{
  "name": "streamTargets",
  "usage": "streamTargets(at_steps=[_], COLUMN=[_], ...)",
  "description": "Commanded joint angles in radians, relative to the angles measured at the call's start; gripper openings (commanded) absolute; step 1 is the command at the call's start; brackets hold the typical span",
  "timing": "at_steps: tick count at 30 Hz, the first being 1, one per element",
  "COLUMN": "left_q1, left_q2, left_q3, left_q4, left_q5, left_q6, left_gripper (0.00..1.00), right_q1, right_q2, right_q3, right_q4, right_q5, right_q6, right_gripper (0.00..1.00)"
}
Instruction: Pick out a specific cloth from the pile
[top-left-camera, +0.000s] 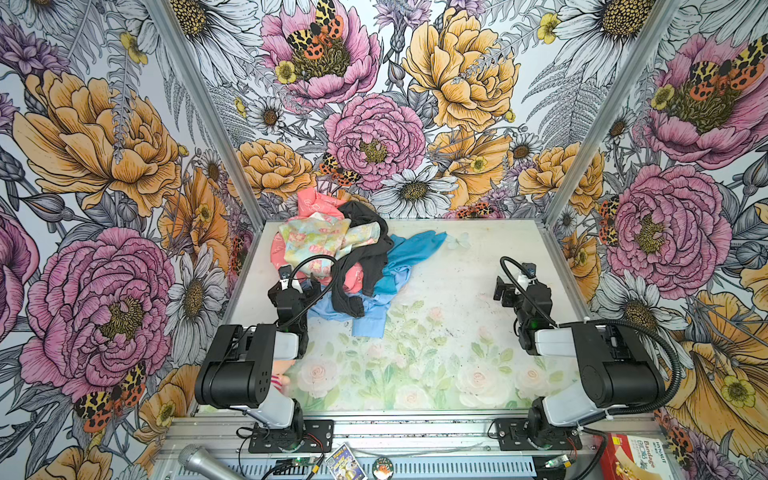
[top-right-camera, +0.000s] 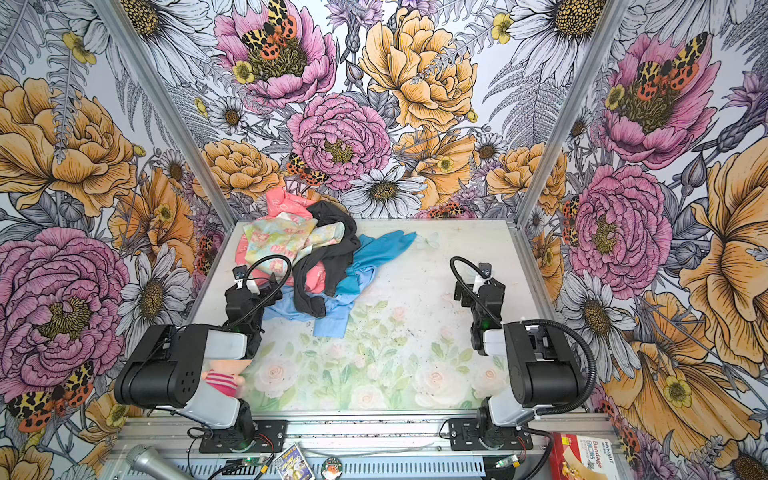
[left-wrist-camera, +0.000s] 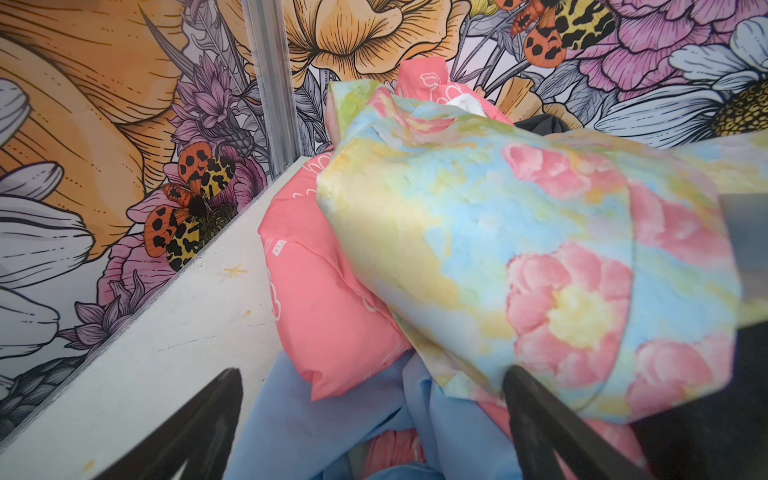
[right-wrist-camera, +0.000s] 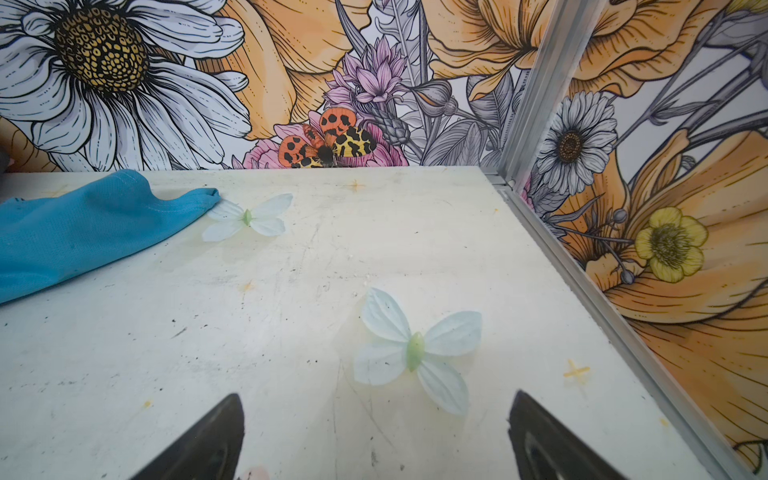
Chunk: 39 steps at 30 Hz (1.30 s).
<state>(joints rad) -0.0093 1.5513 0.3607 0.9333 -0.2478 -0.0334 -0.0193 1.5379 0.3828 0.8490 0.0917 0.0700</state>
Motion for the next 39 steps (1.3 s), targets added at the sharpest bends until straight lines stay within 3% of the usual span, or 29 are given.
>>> streamTargets(at_steps=[1,17,39], left_q1=[-0.007,-0.009,-0.019], left_q2=[-0.002,-0.002,-0.076], left_q3=[0.002,0.005,-0.012], left_q4=[0.033,0.026,-0.022], left_q5=[-0.021,-0.024,0.114], left_q6=[0.013,0.015,0.07], left_gripper=[0.99,0.99,0.99], right_q1=[-0.007,0.002,0.062], right_q2=[0.002,0.001,-0.035], right_q3=[0.016,0.013,-0.087], right_q4=[0.012,0.016,0.176], right_q5=[-0.012,0.004,0.077], right_q6=[0.013,0.008,-0.041], right_gripper=[1.0,1.0,0.99])
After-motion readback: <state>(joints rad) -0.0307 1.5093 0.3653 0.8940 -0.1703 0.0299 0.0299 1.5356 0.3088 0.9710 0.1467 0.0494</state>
